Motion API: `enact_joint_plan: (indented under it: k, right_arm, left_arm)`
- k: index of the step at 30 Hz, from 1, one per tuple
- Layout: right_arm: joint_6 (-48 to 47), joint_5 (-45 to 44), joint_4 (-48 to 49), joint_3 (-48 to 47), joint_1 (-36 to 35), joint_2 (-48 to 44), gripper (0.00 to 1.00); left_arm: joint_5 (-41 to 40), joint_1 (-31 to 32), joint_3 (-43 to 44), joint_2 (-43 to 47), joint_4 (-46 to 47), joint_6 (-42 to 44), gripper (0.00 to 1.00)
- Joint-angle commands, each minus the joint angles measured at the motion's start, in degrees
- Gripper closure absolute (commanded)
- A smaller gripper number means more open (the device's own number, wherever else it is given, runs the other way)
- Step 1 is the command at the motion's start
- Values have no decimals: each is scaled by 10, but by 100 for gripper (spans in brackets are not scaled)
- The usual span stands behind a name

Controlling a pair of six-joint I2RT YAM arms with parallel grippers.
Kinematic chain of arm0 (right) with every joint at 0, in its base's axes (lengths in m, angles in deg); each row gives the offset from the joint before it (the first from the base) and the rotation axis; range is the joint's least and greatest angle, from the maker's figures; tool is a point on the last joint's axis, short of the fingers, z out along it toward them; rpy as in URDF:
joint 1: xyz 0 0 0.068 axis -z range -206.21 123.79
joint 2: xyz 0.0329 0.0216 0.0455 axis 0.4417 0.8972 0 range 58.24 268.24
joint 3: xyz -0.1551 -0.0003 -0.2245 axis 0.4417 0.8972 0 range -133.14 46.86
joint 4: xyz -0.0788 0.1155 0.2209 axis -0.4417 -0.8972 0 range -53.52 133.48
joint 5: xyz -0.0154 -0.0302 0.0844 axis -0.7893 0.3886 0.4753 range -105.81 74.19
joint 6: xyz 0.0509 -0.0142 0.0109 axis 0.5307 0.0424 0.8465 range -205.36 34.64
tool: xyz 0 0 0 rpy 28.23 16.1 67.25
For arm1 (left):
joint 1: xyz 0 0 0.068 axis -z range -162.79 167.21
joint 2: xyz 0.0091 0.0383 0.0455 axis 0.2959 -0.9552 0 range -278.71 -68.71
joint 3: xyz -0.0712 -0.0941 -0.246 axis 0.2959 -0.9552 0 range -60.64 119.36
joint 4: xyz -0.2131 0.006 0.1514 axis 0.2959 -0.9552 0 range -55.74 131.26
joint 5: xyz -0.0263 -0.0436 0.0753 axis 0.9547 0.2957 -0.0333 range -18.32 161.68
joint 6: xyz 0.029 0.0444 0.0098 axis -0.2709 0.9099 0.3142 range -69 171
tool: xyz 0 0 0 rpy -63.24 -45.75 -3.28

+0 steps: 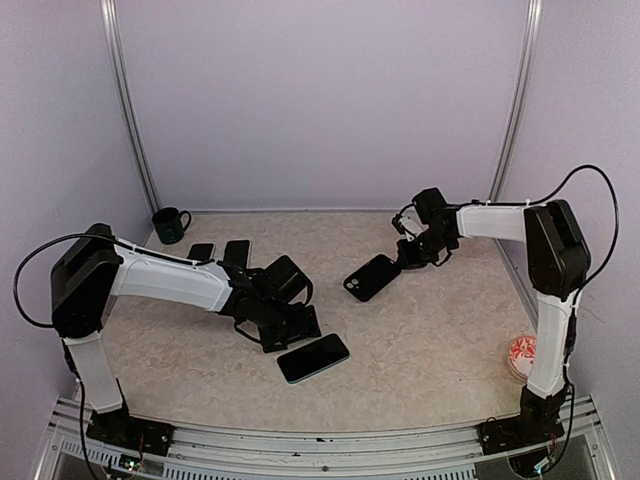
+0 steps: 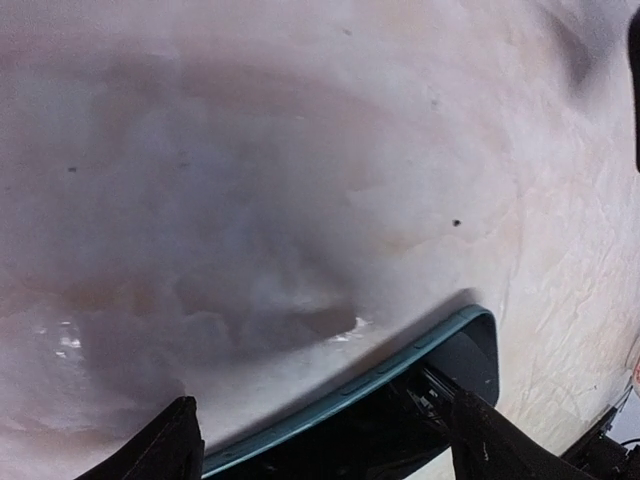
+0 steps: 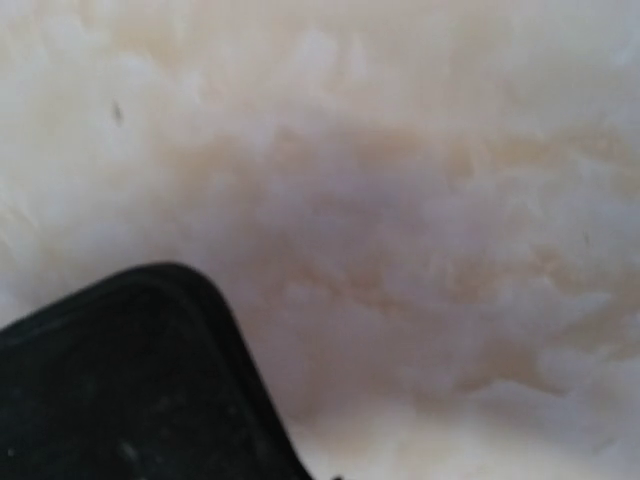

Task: Put the phone into the phone case
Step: Move the phone to the center of the board, then place the phone case at the center of the board.

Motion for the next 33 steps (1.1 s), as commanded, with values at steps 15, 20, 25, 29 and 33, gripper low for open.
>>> enact_joint_plan:
  k: [15, 20, 25, 29, 33]
  right_arm:
    - [224, -59, 194, 41, -138, 16, 100]
    - [264, -86, 213, 24, -178, 47, 97]
    - [288, -70, 222, 1, -200, 78, 86]
    - [294, -48, 237, 7, -210, 72, 79]
    - [304, -23, 262, 38, -211, 50, 76]
  left_arm:
    - [-120, -62, -100, 136, -86, -14, 16]
    - [-133, -65, -116, 151, -86, -18, 16]
    - [-133, -67, -117, 148, -86, -18, 16]
    - [-136, -67, -117, 141, -84, -16, 16]
    - [-141, -69, -116, 138, -86, -15, 16]
